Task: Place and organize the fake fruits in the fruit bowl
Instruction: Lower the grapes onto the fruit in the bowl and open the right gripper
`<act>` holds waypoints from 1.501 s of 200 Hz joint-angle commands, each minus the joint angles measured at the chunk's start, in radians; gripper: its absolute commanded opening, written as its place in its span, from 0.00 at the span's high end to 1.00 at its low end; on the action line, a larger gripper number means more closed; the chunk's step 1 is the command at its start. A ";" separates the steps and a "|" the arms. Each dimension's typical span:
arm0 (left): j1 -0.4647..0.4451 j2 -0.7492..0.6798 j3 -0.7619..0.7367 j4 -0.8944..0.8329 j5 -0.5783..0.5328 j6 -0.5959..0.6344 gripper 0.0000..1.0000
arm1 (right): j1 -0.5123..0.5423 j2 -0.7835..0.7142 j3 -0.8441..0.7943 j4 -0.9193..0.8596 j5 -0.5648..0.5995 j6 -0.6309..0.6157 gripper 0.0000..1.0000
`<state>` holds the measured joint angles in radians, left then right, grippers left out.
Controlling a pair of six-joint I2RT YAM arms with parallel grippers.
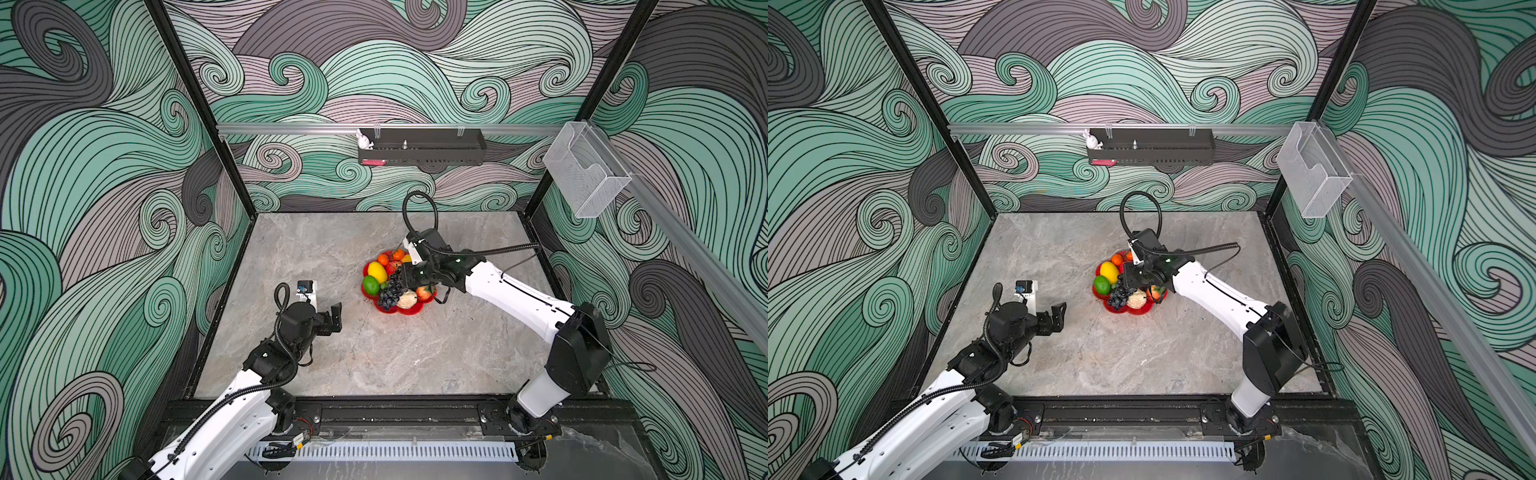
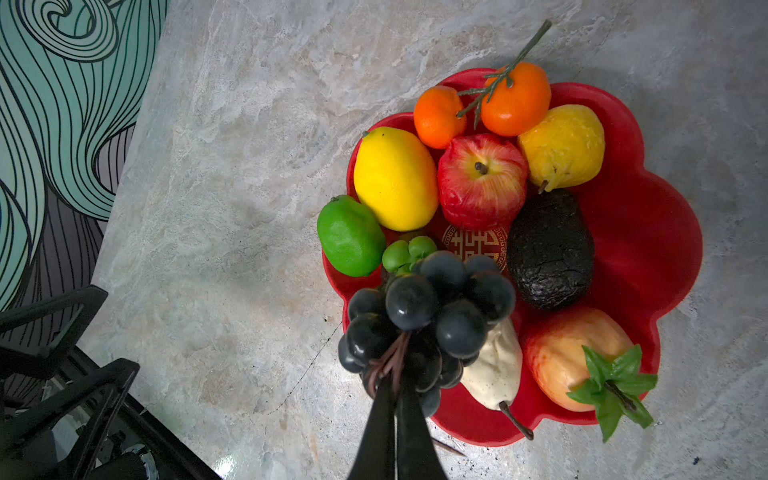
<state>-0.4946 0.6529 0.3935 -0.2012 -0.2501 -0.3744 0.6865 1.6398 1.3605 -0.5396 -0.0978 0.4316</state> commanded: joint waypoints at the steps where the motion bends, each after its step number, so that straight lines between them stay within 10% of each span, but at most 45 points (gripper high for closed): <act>1: -0.007 0.002 0.015 0.013 -0.008 0.009 0.01 | -0.016 0.021 -0.020 0.025 0.012 -0.036 1.00; 118: -0.007 0.006 0.015 0.013 -0.012 0.011 0.01 | -0.064 0.086 -0.072 0.080 0.067 -0.019 0.97; 225: -0.008 0.014 0.015 0.016 -0.023 0.020 0.01 | -0.092 0.022 -0.114 0.079 0.067 -0.014 0.66; 300: -0.007 -0.043 0.020 -0.024 -0.079 0.033 0.02 | -0.101 -0.321 -0.261 0.049 0.216 -0.056 0.37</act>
<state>-0.4946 0.6518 0.3935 -0.2058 -0.2718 -0.3573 0.5957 1.4376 1.1473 -0.4770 0.0090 0.4042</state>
